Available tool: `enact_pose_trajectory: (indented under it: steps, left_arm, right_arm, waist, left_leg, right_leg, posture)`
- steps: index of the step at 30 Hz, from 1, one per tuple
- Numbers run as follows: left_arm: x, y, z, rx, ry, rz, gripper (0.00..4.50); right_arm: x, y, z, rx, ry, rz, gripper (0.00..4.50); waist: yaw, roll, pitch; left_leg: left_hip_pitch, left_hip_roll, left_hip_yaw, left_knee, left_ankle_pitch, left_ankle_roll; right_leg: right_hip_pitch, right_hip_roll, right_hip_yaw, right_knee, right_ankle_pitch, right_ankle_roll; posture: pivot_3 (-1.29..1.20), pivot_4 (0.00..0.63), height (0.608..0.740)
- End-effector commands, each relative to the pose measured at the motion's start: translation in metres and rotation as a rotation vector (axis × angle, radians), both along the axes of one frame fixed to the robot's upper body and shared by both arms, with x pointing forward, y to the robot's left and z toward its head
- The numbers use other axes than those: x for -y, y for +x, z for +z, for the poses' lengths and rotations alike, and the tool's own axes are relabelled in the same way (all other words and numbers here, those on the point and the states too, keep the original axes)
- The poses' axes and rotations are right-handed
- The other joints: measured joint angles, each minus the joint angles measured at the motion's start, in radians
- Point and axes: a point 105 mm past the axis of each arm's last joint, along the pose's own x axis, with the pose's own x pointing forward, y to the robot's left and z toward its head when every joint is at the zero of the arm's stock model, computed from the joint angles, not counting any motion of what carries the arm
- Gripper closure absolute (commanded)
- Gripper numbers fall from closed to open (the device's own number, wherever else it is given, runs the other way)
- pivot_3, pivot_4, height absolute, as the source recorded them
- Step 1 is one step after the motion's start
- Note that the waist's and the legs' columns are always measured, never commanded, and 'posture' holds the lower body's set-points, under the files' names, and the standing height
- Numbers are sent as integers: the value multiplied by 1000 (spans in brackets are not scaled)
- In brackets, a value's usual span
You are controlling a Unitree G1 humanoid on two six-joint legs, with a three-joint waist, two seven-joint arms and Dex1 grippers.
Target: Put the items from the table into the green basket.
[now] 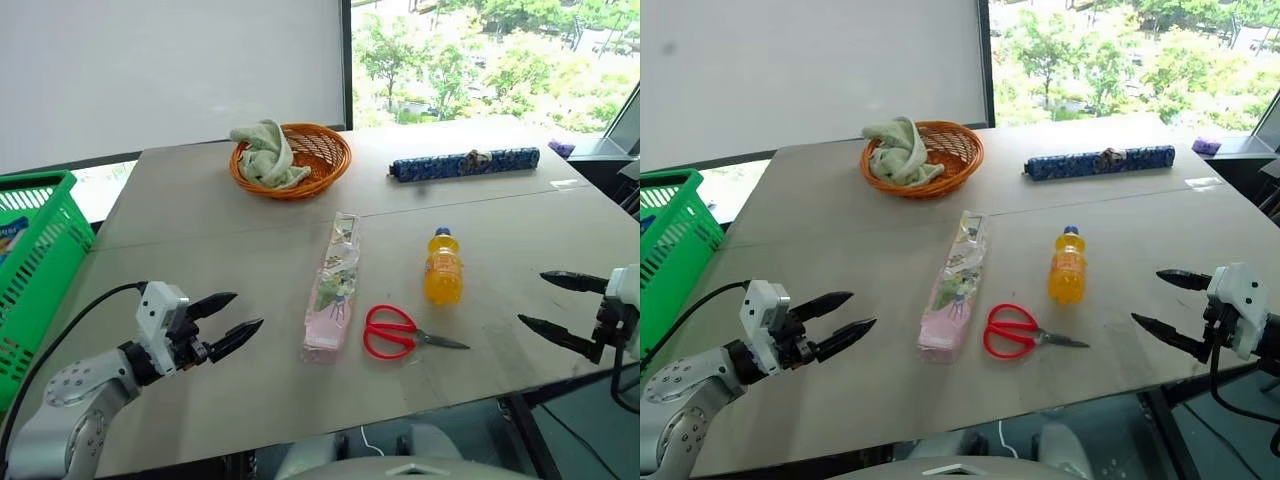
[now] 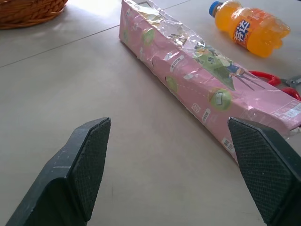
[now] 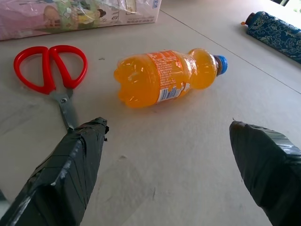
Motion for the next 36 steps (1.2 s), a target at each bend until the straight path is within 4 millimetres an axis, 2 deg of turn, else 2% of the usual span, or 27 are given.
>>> enact_pose_trajectory:
  steps: [1, 2, 4, 6, 9, 14, 15, 21, 25, 35, 36]
  left_arm:
    - [3, 7, 28, 81, 6, -25, 408]
    - [9, 14, 43, 123, -19, -33, 408]
    - [24, 22, 71, 199, -63, -83, 408]
    - [38, 21, 89, 228, -117, -140, 408]
    - [61, 2, 92, 208, -74, -312, 408]
    - [69, -26, 77, 151, 41, -462, 408]
    - [69, -29, 75, 146, 46, -469, 408]
    - [72, -44, 64, 139, 94, -518, 408]
    - [71, -52, 56, 128, 106, -516, 408]
    - [79, -48, 51, 140, 87, -509, 408]
    - [79, -48, 51, 140, 86, -509, 364]
  right_arm:
    - [-6, 3, 18, 58, -25, 28, 0]
    - [-14, 11, 21, 62, -28, 18, 0]
    - [-39, 17, 39, 57, 85, 45, 0]
    - [-60, 11, 46, -6, 110, 121, 0]
    - [-86, -2, 45, -47, 10, 255, 0]
    - [-110, -17, 34, -189, -8, 392, 0]
    - [-111, -20, 29, -210, -27, 408, 0]
    - [-109, -27, -10, -283, -169, 450, 0]
    - [-104, -28, -24, -280, -196, 438, 0]
    - [-99, -15, -68, -353, -228, 361, 0]
    - [-97, -11, -72, -353, -238, 345, 525]
  waist:
    - [1, 0, 0]
    - [3, -1, 8]
    - [8, 0, 20]
    - [12, 1, 22]
    - [15, 2, 22]
    - [18, -1, 27]
    - [20, -1, 29]
    - [46, -2, 45]
    - [52, -1, 53]
    - [49, -4, 57]
    - [46, -5, 57]
  left_leg:
    - [0, 0, 0, 0, 0, 0]
    - [0, 0, 0, 0, 0, 0]
    - [-1, 1, 0, 0, -1, 0]
    - [-2, 1, 0, 2, -1, -1]
    - [-3, 1, 0, 3, 0, 5]
    - [-10, 1, 0, -2, -1, 6]
    - [-13, 1, 0, -2, 0, 5]
    - [-15, 1, 0, -1, -1, 6]
    - [-15, 1, 0, -1, -1, 6]
    - [-15, 1, -1, 0, -1, 6]
    - [-15, 1, -1, 0, -1, 6]
  right_leg:
    - [0, 0, 0, 0, 0, 0]
    - [0, 0, 0, -1, 0, 0]
    - [0, 0, -1, -1, -1, -3]
    - [-1, 0, -1, 0, -1, -2]
    - [-1, 0, -2, -1, 0, 1]
    - [-7, 0, -1, -7, 0, 1]
    - [-11, 0, -1, -7, 0, 1]
    - [-11, -2, -4, -8, 0, 1]
    - [-11, -2, -4, -8, 0, 1]
    - [-10, -2, -5, -7, 0, 1]
    - [-10, -2, -6, -7, 0, 1]
  posture:
    - [-31, 41, 740]
    - [-31, 41, 740]
    - [-23, 44, 740]
    - [-15, 48, 740]
    - [8, 55, 740]
    - [33, 73, 740]
    - [33, 76, 740]
    - [51, 92, 740]
    - [49, 101, 740]
    - [49, 101, 740]
    - [47, 101, 740]
